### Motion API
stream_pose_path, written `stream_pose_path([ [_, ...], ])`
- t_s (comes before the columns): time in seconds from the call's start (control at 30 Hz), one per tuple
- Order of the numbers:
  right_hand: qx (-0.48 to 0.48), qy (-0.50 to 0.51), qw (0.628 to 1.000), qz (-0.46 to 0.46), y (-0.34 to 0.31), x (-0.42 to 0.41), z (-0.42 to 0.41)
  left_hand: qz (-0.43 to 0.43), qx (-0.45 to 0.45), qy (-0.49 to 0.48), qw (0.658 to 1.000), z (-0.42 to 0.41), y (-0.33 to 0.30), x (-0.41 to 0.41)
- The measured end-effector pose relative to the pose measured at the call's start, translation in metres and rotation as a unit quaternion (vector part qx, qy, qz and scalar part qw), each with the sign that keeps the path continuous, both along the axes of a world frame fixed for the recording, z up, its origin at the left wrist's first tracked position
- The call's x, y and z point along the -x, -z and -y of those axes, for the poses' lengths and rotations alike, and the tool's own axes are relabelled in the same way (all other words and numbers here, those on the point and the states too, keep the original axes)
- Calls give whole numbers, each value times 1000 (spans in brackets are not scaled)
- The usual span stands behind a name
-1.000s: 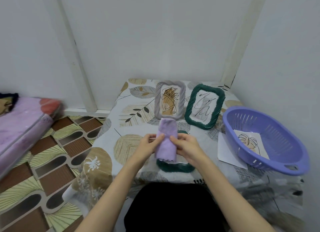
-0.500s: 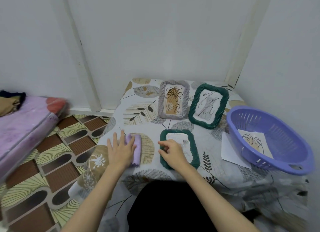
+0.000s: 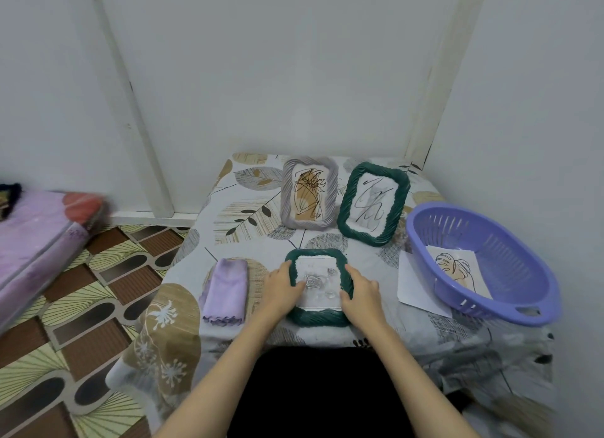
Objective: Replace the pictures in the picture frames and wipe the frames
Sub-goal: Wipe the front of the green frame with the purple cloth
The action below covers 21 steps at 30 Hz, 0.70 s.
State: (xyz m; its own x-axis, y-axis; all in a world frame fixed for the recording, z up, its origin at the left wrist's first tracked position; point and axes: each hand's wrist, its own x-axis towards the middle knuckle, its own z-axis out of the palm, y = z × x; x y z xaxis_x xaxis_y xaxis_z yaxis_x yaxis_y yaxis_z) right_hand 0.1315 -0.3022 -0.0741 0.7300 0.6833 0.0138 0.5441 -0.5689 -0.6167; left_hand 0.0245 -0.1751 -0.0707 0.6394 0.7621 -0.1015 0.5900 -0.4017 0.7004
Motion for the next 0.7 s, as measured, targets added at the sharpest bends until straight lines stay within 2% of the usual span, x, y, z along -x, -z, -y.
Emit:
stream_pose_path([
  [0.07,-71,4,996,-52,0,1,1,46,39,-24,998,0,0,-1],
  [0.13,-162,27,979,-120,-3,2,2,135,107,-61,983,0,-3,2],
  [0.23,-265,49,944,-190,-13,5,3,287,197,-102,932,3,-14,10],
  [0.33,-320,11,929,-186,-22,6,2,376,250,-102,886,3,-27,17],
  [0.53,-354,-50,914,-192,-37,5,-1,406,285,-70,865,-9,-48,35],
  [0.7,-320,-59,890,-319,-42,2,-16,403,249,-51,879,-27,-53,50],
])
